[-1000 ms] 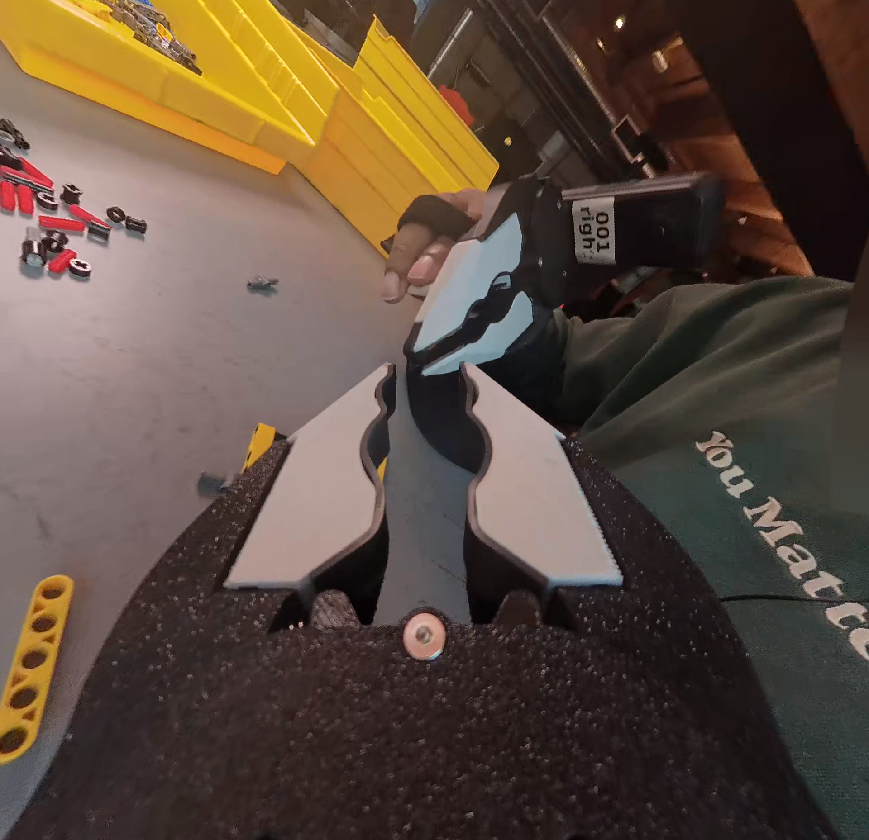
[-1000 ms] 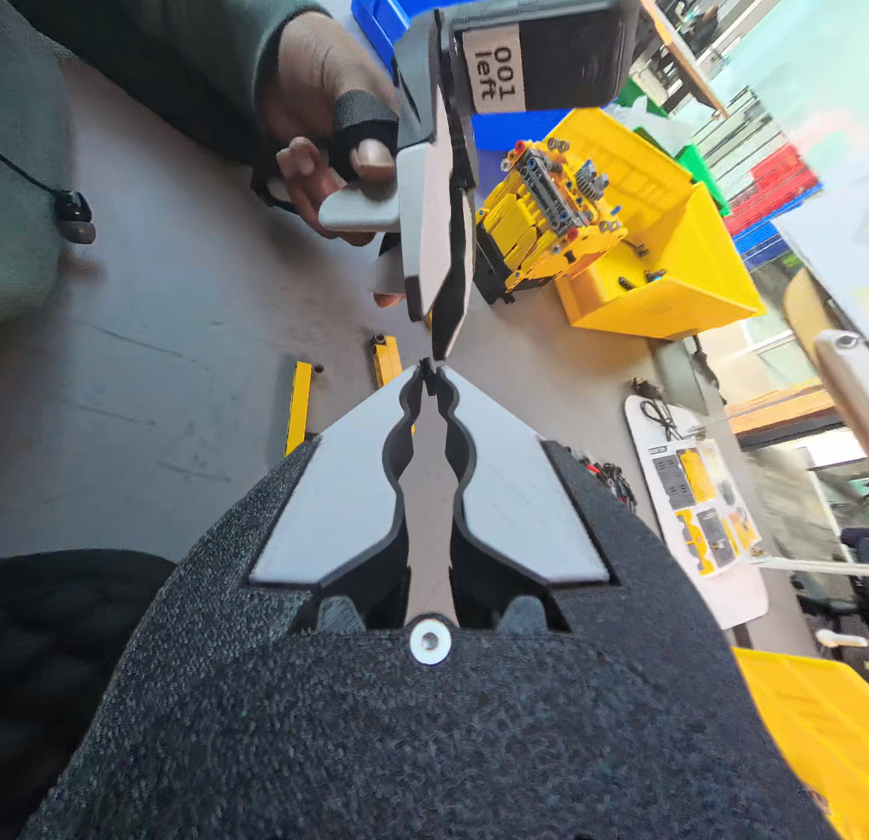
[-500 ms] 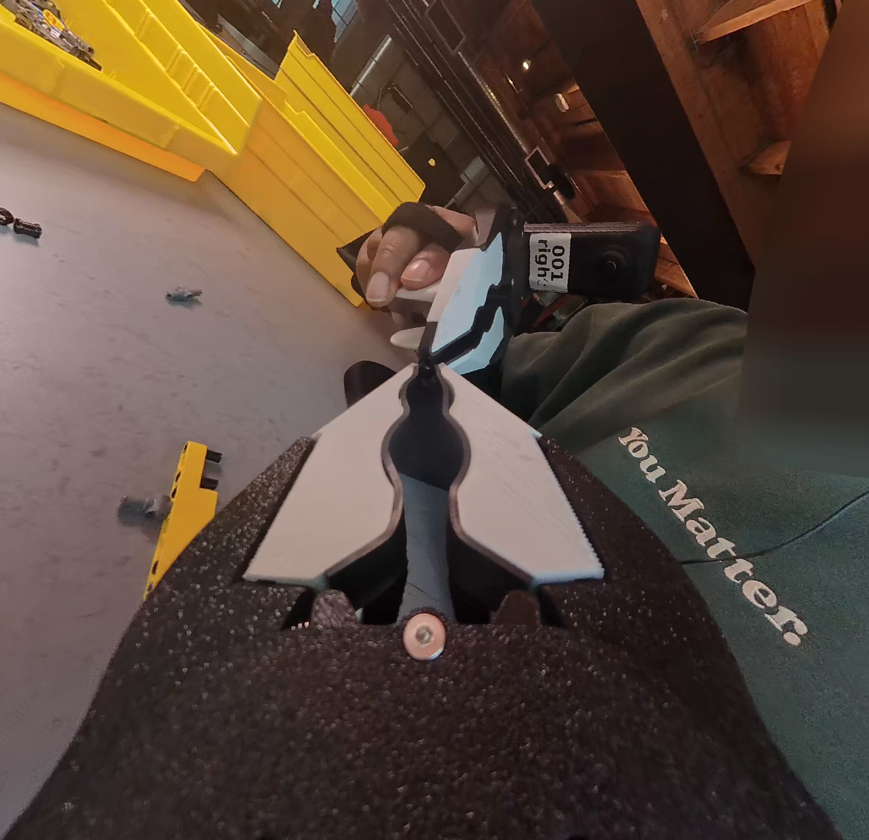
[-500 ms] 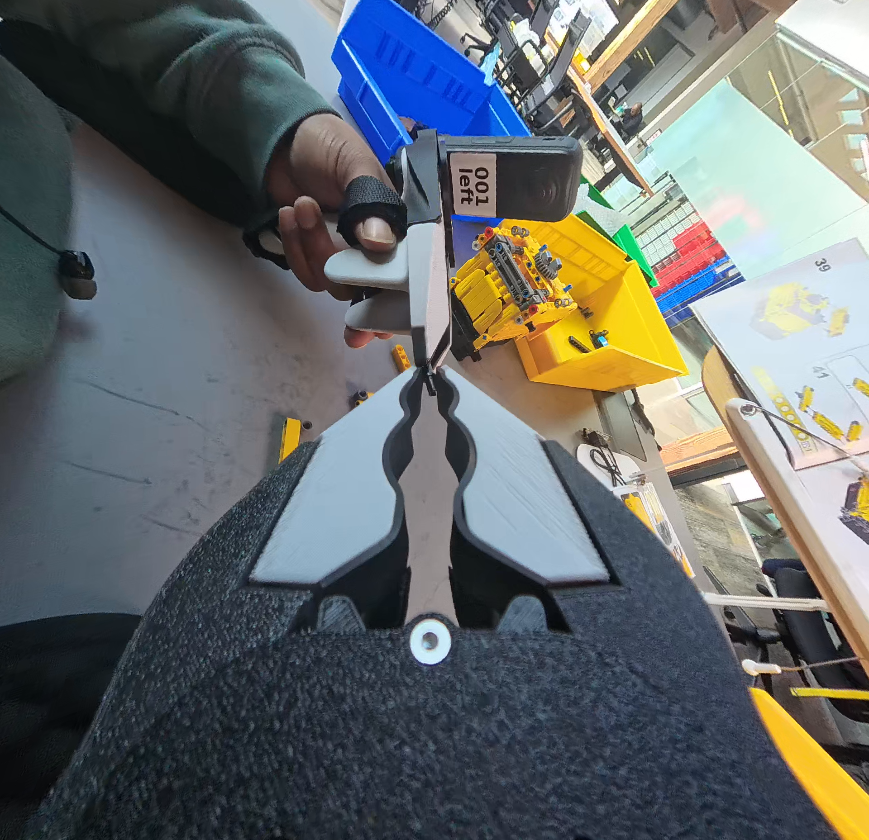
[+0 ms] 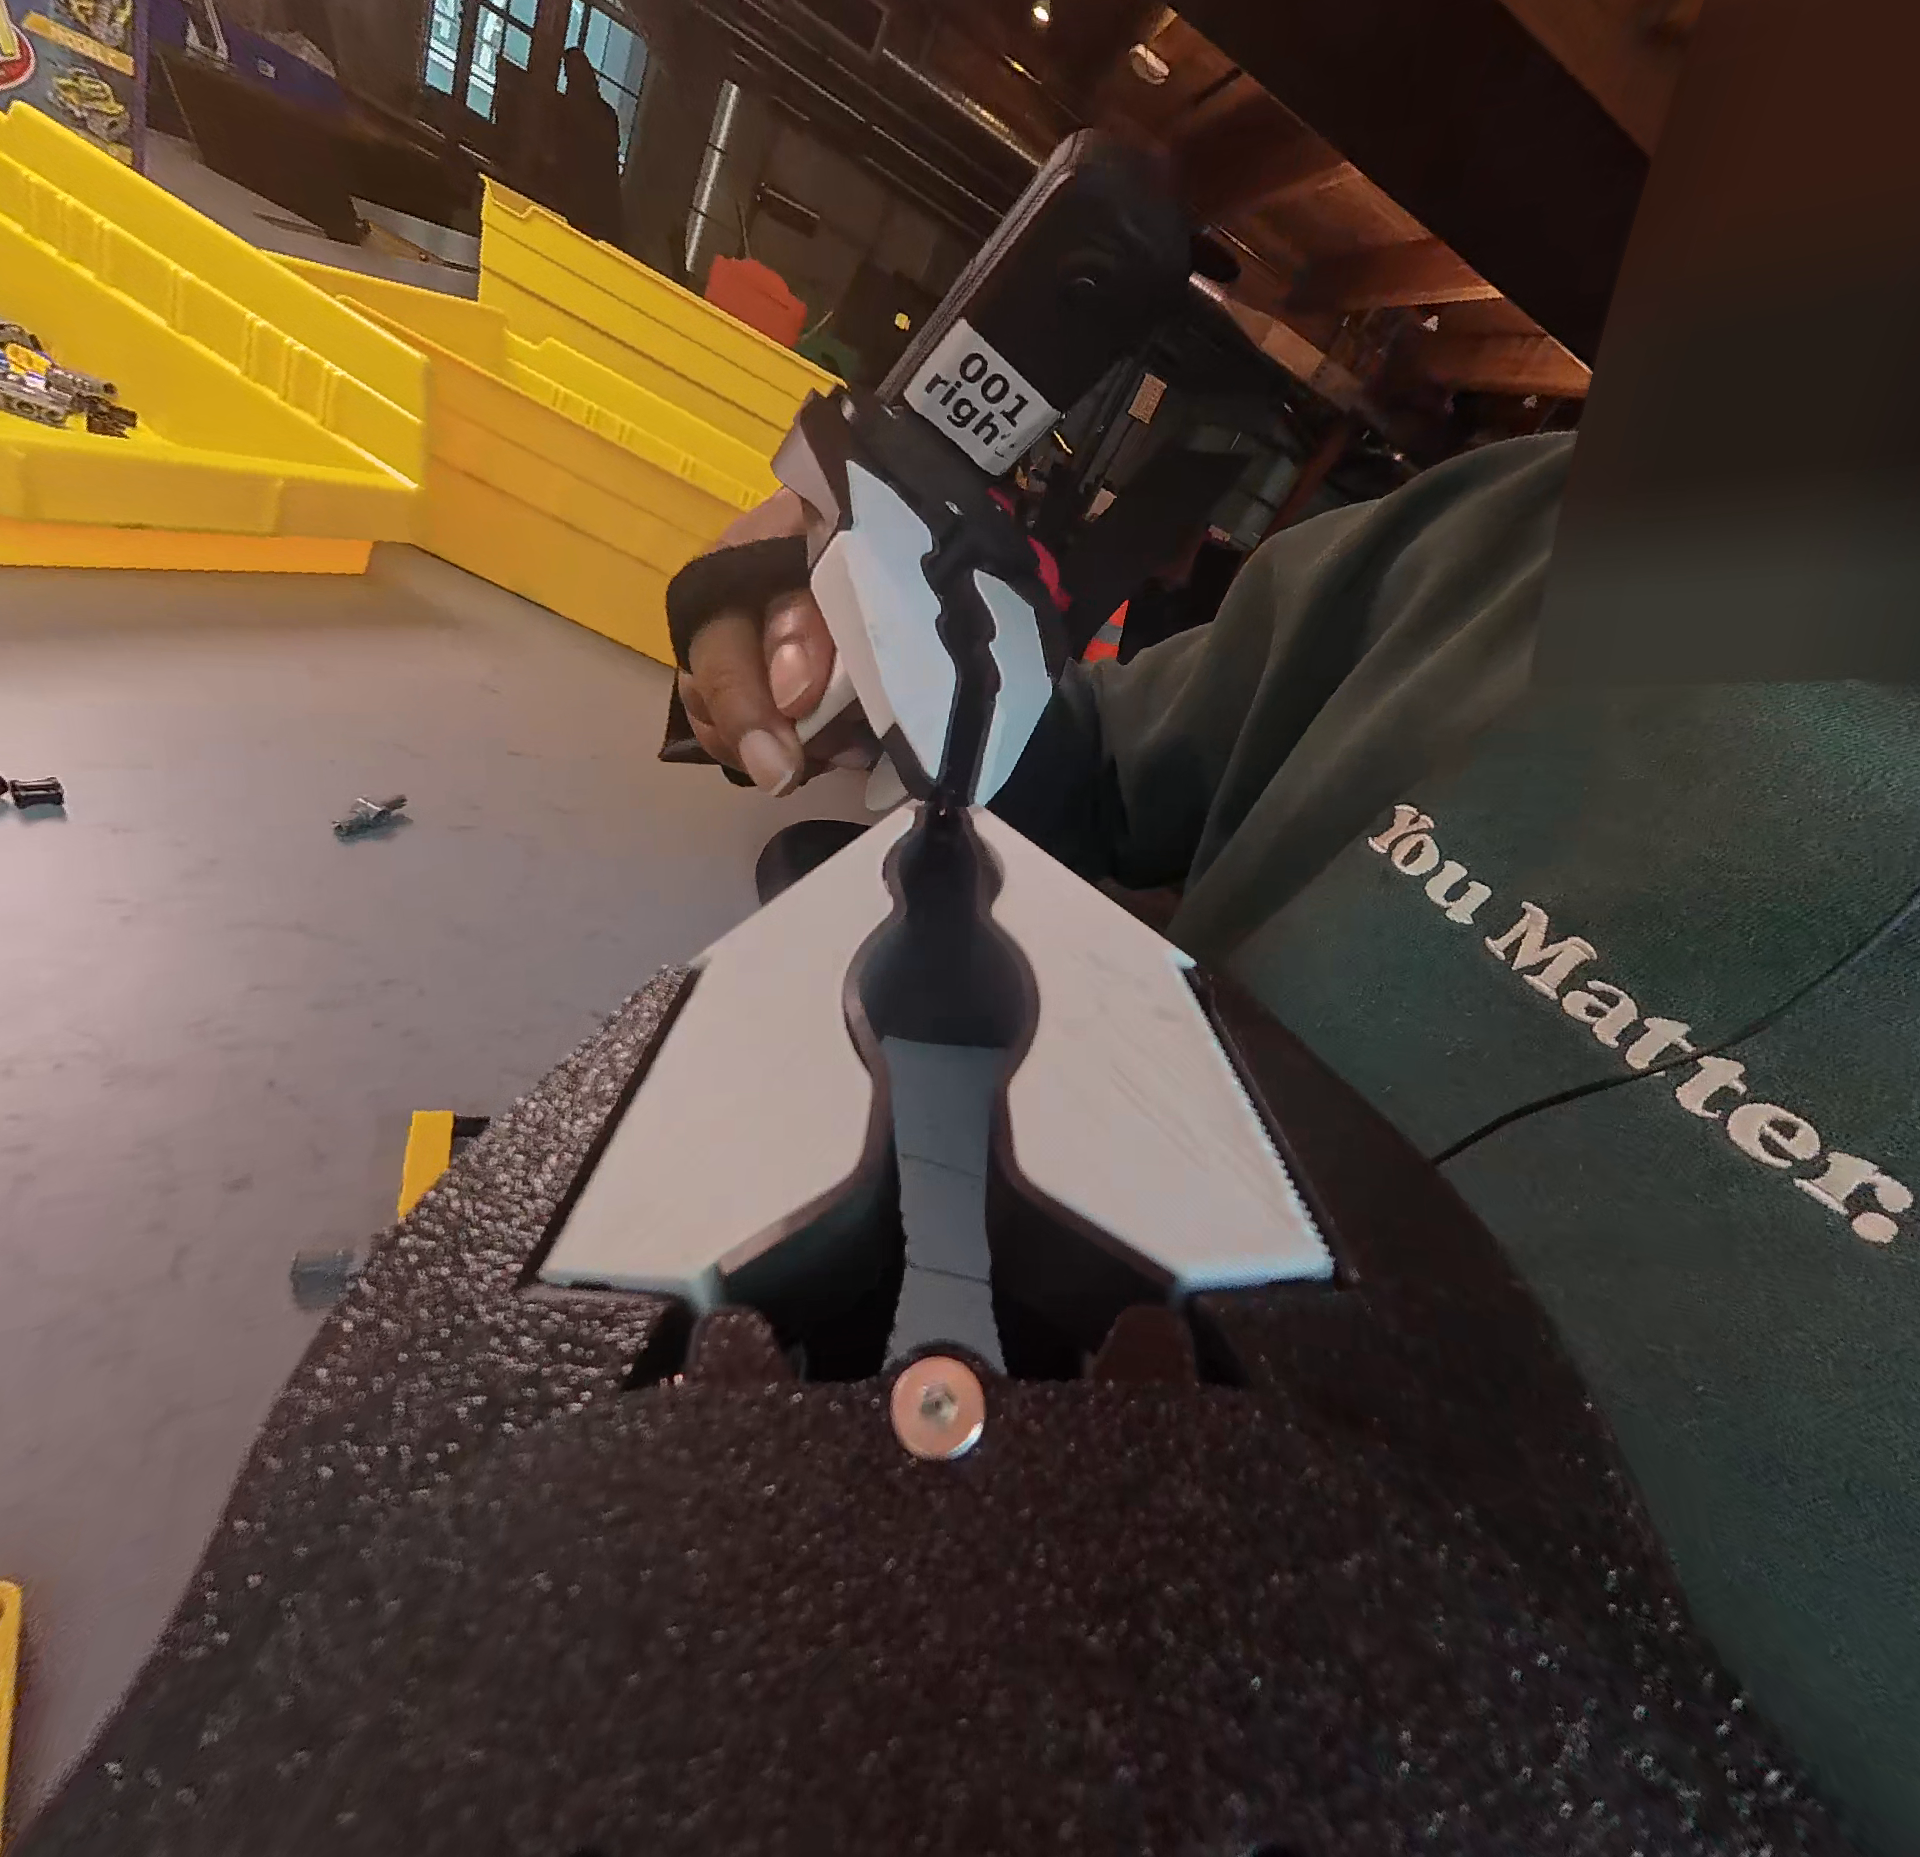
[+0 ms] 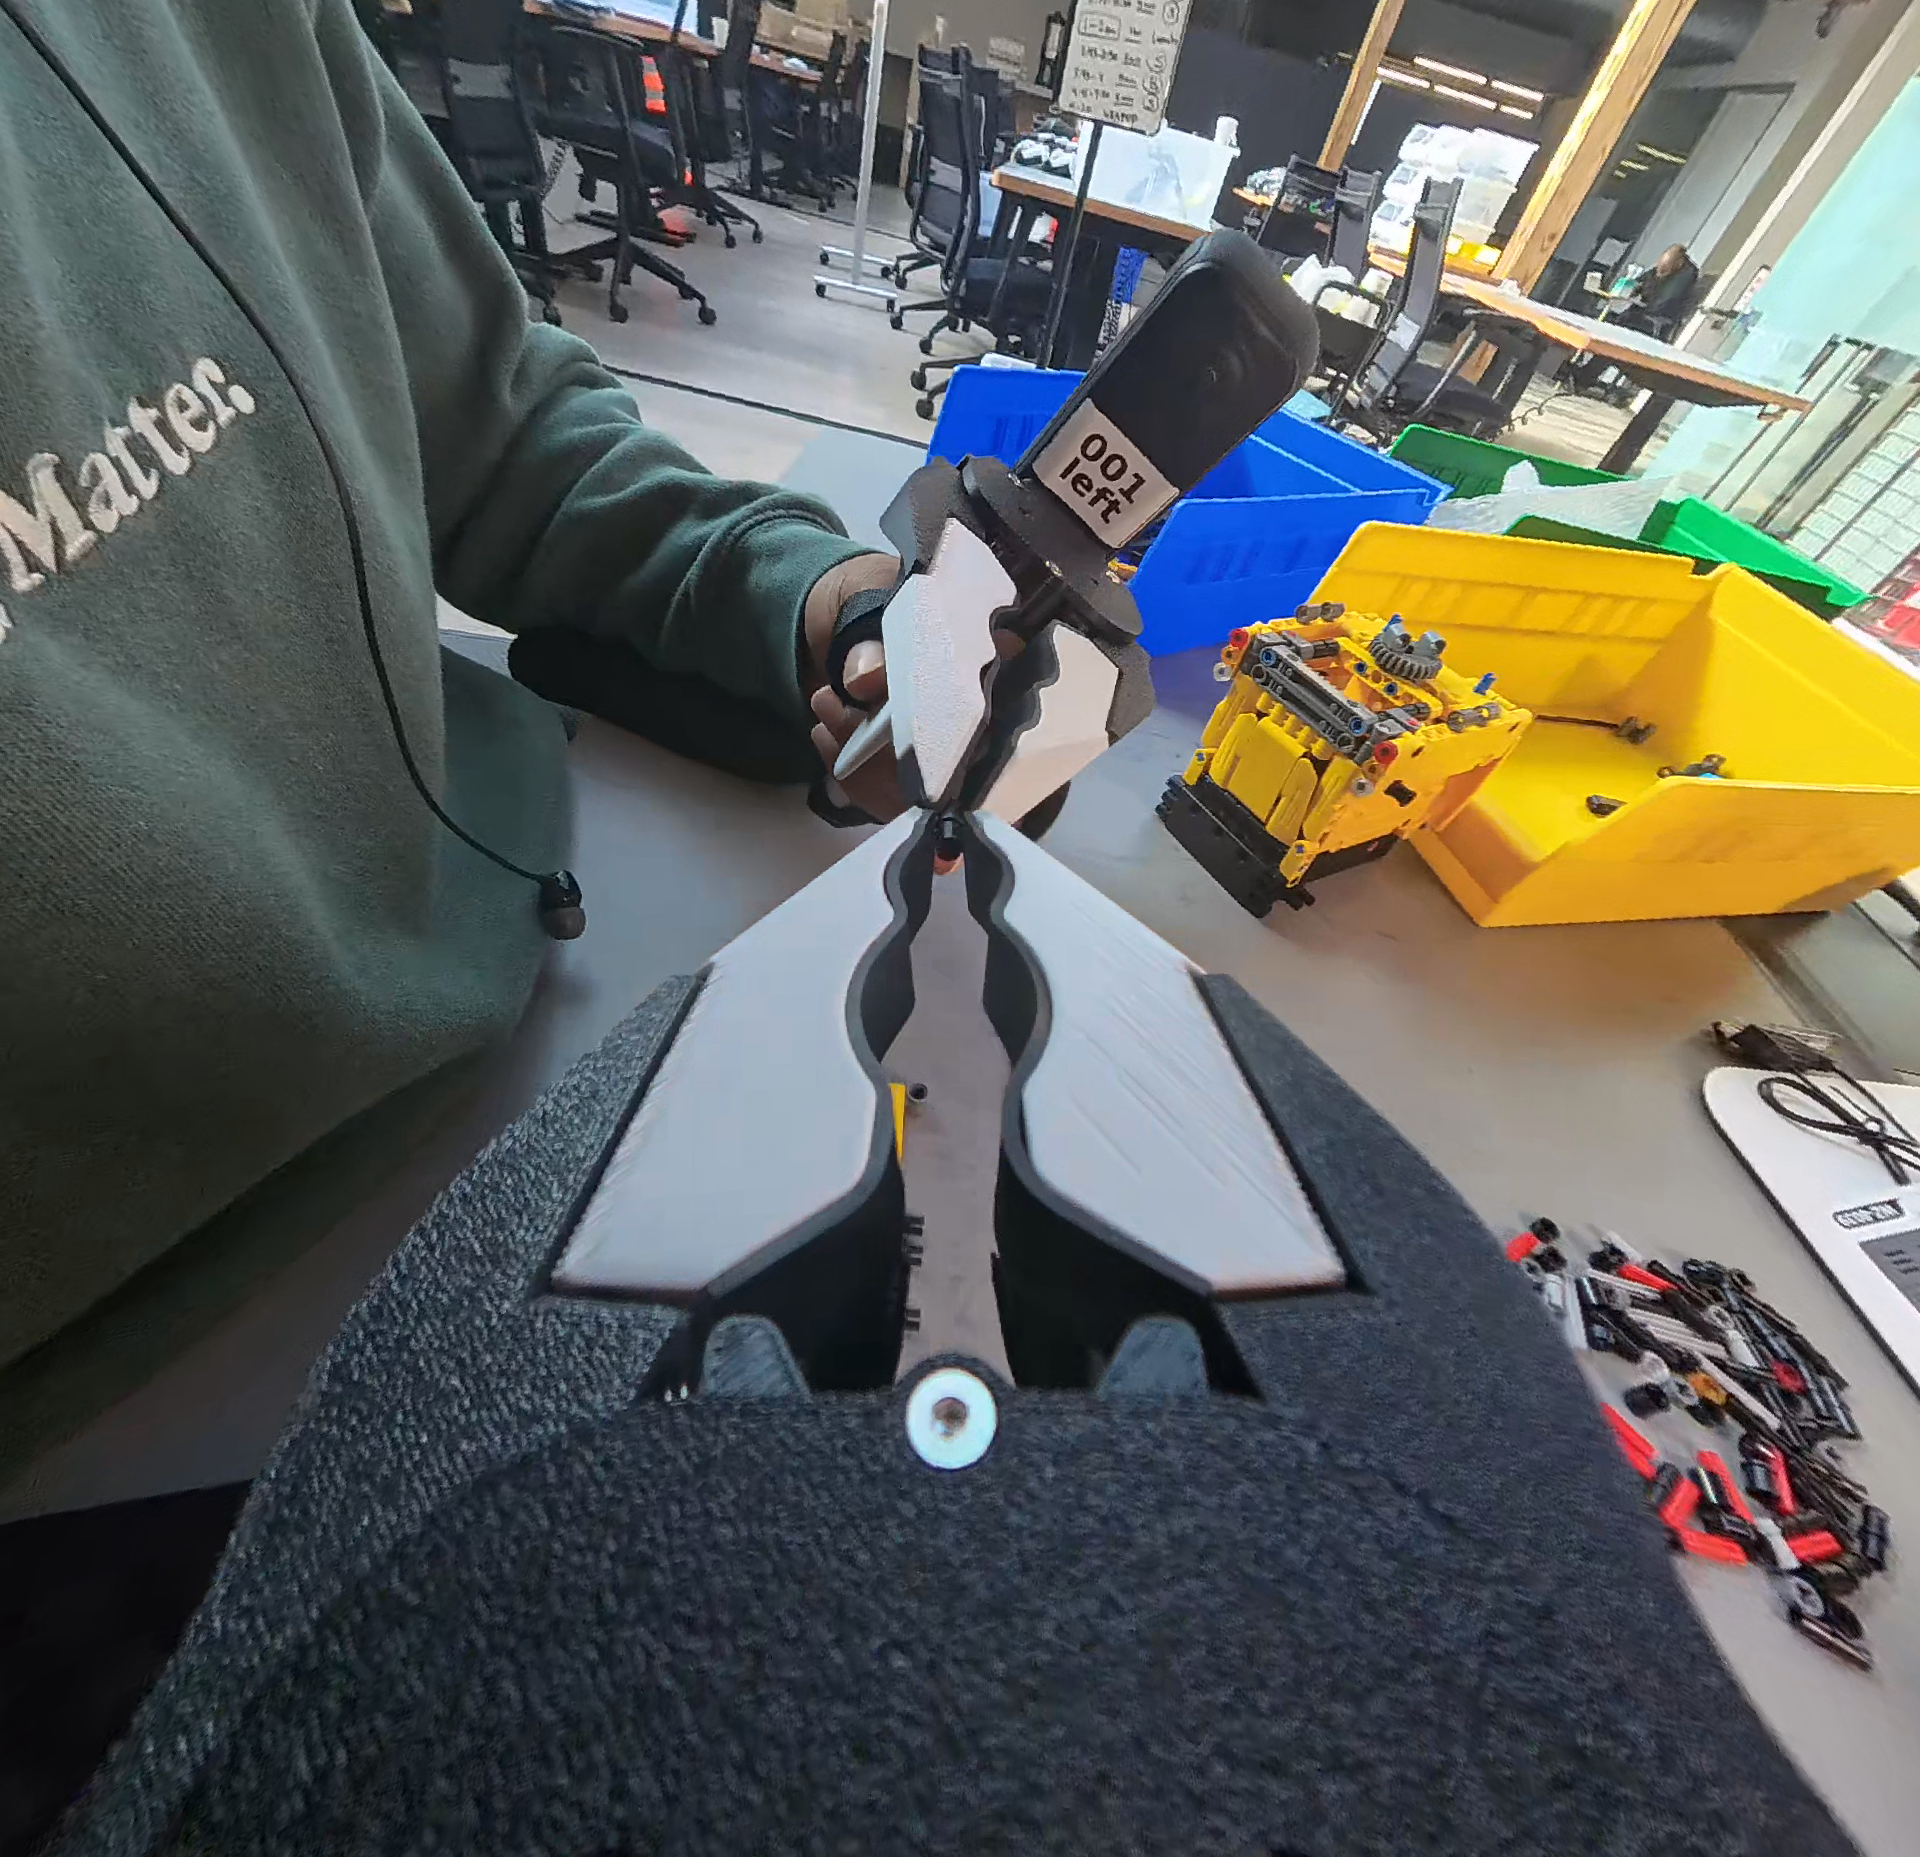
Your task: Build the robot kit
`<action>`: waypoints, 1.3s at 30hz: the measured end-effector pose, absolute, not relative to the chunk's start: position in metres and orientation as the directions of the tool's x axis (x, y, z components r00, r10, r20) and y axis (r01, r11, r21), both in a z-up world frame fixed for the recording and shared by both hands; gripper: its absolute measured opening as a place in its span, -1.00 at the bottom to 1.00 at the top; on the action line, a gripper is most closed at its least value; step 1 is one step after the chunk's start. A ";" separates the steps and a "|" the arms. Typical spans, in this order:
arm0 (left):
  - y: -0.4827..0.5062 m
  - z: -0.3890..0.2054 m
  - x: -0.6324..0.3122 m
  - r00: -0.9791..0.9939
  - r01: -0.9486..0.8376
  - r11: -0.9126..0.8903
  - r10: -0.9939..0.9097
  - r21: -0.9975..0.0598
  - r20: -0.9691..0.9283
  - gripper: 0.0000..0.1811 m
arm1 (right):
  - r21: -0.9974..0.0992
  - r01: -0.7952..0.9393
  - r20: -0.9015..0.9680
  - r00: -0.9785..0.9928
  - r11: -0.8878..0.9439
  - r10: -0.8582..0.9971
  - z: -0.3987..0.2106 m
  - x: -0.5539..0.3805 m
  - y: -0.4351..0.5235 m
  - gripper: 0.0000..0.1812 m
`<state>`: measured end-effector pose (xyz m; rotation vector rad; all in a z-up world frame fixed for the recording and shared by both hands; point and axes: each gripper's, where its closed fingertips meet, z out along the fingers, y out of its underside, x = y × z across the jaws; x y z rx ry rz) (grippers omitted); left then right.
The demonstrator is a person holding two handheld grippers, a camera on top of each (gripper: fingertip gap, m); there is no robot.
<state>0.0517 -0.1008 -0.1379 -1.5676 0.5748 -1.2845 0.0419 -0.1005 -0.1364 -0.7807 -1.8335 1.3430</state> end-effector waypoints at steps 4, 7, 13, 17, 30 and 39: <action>-0.101 -0.137 0.052 0.335 0.215 -0.374 -0.840 -0.902 0.428 -0.96 | -0.976 0.065 0.135 -0.573 0.209 0.809 -0.135 0.042 -0.101 -0.95; -0.101 -0.137 0.051 0.350 0.215 -0.353 -0.843 -0.911 0.409 -0.95 | -0.984 0.071 0.095 -0.573 0.166 0.814 -0.135 0.041 -0.100 -0.94; -0.098 -0.135 0.049 0.425 0.187 -0.264 -0.847 -0.946 0.320 -0.96 | -0.992 0.102 -0.004 -0.579 0.068 0.816 -0.133 0.039 -0.098 -0.95; -0.098 -0.137 0.050 0.485 0.120 -0.186 -0.846 -0.975 0.221 -0.96 | -0.992 0.109 -0.019 -0.589 0.056 0.808 -0.135 0.039 -0.098 -0.95; -0.081 -0.186 0.031 0.648 -0.102 -0.327 -0.738 -0.940 0.186 -0.87 | -0.945 0.327 -0.165 -0.519 0.017 0.839 -0.178 0.027 -0.079 -0.95; -0.094 -0.237 0.026 0.653 -0.240 -0.558 -0.699 -0.794 0.293 -0.73 | -0.920 0.375 -0.073 -0.439 0.109 0.896 -0.188 0.037 -0.038 -0.95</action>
